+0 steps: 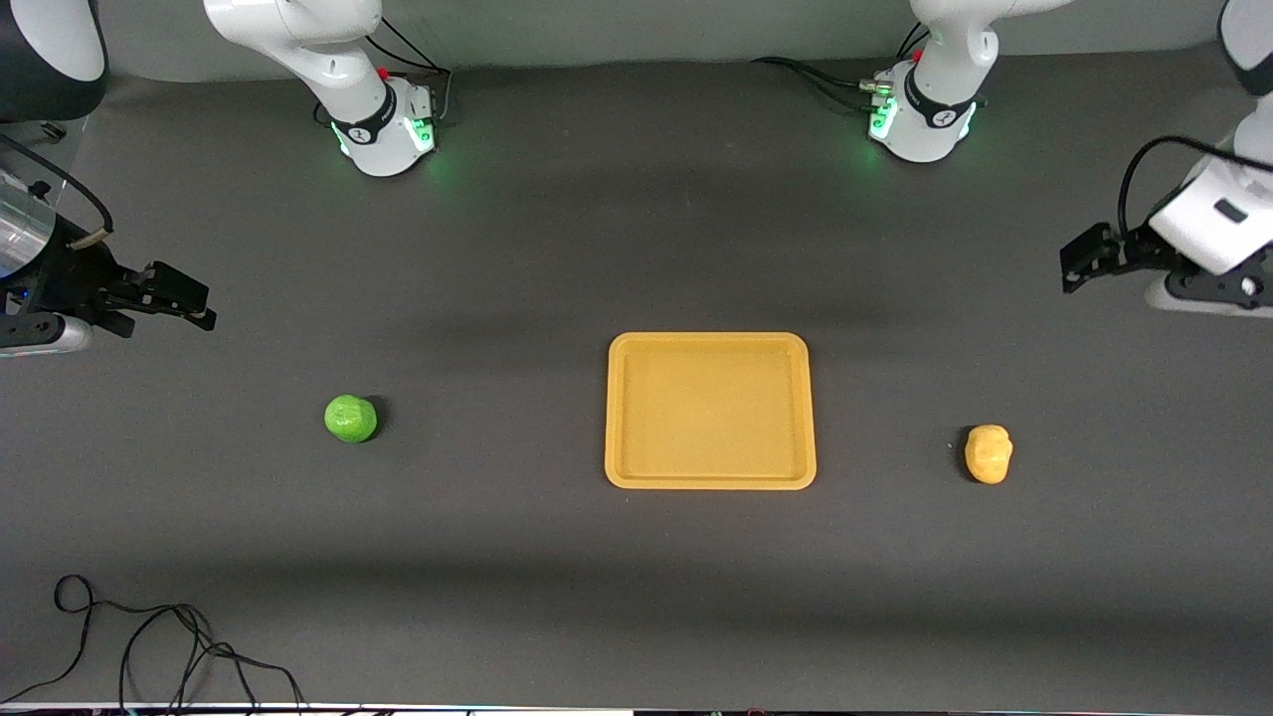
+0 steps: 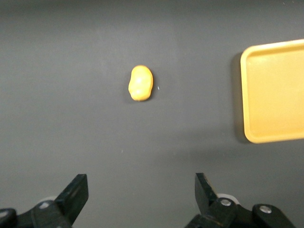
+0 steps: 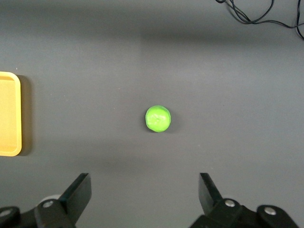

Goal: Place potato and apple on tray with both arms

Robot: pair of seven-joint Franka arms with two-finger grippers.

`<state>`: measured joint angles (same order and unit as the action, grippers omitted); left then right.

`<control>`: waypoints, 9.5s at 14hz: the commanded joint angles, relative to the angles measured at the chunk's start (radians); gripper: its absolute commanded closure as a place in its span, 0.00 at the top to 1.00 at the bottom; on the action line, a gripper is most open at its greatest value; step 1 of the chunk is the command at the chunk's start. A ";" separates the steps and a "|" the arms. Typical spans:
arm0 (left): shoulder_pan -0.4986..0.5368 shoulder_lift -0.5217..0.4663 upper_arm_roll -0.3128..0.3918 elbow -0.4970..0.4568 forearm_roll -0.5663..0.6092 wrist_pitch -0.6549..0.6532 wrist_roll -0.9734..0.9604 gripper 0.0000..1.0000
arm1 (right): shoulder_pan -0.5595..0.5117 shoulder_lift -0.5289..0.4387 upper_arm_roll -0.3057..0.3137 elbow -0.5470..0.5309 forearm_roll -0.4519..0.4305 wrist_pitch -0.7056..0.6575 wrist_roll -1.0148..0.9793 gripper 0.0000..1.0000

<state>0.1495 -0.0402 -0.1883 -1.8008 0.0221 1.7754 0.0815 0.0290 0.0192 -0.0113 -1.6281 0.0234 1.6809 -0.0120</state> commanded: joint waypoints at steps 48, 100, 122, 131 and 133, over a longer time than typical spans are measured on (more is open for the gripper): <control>-0.539 0.624 0.041 0.176 0.139 0.308 -0.750 0.33 | 0.098 0.389 -0.088 -0.518 -0.125 0.887 0.147 0.90; -0.068 -0.004 0.061 0.115 -0.045 -0.110 0.069 1.00 | 0.767 0.897 -0.082 0.516 0.110 0.418 0.850 1.00; -0.031 -0.084 0.059 -0.017 -0.045 -0.036 0.055 1.00 | 0.555 0.024 -0.634 -0.033 0.023 0.099 -0.074 1.00; -0.031 -0.101 0.059 -0.057 -0.045 -0.016 0.055 1.00 | 0.545 0.024 -0.619 0.016 0.023 -0.023 0.001 1.00; -0.033 -0.101 0.059 -0.057 -0.045 -0.016 0.055 1.00 | 0.334 0.016 -0.401 0.024 0.021 -0.033 0.010 1.00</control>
<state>0.1153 -0.1053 -0.1236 -1.8227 -0.0343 1.7410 0.1361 0.5256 0.0532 -0.5904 -1.6183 0.0597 1.6737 -0.0368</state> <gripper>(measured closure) 0.000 0.000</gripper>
